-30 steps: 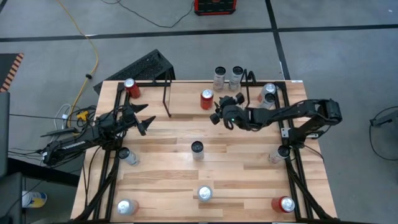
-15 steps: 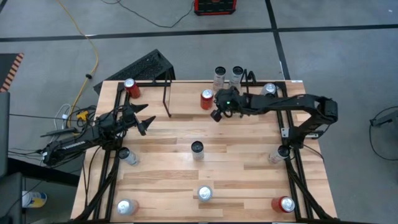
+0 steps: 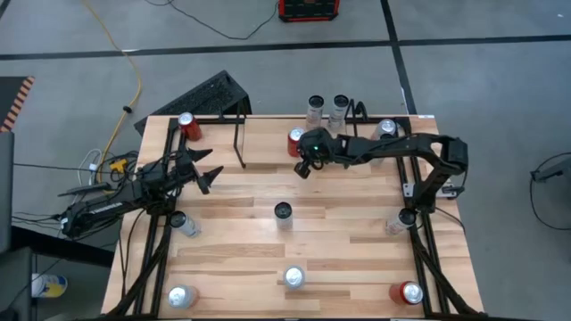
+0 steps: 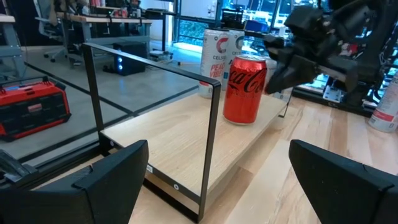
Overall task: Place canned beverage on shelf
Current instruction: Put the middle red black soda can on the shelf
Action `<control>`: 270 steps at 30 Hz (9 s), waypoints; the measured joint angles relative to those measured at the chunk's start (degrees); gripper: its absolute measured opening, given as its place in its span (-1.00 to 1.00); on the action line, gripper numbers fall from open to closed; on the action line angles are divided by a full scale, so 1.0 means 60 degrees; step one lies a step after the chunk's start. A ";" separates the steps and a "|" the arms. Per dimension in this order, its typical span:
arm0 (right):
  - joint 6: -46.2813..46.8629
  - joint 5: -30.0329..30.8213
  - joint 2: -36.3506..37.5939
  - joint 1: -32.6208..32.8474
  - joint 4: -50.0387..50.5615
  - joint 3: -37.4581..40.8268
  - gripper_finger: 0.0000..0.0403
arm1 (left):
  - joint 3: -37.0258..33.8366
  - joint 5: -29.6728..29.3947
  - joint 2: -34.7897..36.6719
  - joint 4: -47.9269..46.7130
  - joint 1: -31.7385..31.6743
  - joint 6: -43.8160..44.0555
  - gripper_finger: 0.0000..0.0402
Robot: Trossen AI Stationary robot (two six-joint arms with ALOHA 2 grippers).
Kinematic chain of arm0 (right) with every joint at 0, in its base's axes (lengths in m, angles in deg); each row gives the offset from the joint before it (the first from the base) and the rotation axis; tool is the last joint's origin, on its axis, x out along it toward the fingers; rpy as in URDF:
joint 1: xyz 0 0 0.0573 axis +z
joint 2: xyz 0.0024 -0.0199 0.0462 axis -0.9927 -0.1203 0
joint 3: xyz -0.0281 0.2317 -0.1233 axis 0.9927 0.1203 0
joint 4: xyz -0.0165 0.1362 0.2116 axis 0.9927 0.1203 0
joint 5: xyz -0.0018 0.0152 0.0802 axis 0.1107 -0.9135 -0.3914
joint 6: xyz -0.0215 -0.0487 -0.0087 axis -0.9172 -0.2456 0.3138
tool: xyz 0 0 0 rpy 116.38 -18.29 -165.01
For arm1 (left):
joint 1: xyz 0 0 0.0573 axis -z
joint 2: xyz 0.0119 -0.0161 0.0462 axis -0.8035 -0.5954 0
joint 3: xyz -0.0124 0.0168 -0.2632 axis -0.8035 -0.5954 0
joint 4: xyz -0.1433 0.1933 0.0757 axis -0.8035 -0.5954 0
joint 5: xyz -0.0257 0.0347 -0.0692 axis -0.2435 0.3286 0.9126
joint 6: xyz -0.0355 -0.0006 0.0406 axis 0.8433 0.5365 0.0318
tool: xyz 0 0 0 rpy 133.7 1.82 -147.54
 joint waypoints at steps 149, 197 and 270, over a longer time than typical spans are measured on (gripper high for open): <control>-0.2673 -0.0119 -0.0363 -0.1662 -0.1672 -0.0628 -0.90 | 0.0000 -0.0033 -0.0004 0.0001 0.0001 0.0003 0.87; -0.2509 -0.0392 -0.0714 -0.1239 -0.1446 -0.0680 -0.90 | 0.0001 -0.0033 -0.0001 0.0000 0.0000 0.0003 0.87; 0.0272 0.2001 -0.2135 -0.1275 0.2416 -0.3619 -0.90 | 0.0004 -0.0033 0.0000 0.0000 0.0003 0.0003 0.87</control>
